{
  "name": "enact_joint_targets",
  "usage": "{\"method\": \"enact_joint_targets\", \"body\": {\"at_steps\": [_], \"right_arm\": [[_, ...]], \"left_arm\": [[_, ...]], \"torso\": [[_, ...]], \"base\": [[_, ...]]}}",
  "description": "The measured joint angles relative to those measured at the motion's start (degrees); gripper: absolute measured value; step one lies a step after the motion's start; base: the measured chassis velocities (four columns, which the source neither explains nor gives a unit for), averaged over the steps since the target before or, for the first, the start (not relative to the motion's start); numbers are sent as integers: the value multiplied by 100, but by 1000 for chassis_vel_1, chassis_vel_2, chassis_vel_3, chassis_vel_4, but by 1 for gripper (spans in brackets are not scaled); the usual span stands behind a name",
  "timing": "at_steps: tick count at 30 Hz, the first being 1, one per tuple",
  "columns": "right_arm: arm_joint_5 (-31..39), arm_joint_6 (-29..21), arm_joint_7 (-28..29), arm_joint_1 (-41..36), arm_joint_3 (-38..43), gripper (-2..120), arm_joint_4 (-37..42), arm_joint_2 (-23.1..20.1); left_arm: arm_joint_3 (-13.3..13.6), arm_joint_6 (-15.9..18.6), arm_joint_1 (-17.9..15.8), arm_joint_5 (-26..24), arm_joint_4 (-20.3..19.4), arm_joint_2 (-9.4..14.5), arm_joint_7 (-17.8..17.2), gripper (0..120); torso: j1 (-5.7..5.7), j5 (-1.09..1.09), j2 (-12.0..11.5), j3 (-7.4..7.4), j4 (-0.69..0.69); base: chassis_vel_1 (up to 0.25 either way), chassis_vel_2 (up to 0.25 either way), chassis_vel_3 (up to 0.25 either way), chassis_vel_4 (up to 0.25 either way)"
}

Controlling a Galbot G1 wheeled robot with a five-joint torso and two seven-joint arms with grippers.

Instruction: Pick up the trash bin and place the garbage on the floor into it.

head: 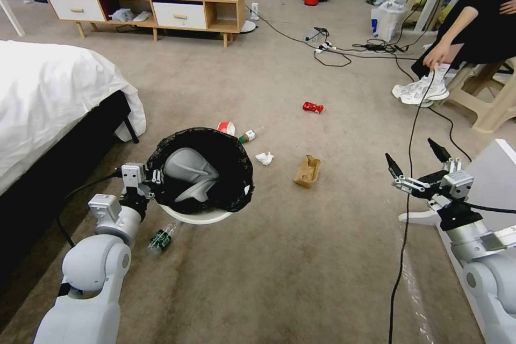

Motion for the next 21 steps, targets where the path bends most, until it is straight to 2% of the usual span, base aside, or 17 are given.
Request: {"method": "enact_joint_targets", "body": {"at_steps": [21], "right_arm": [[8, 35, 9, 6, -7, 100, 3, 28]], "left_arm": [[6, 1, 5, -17, -8, -7, -14, 2]], "torso": [[0, 0, 0, 0, 0]], "base": [[-109, 109, 106, -107]]}}
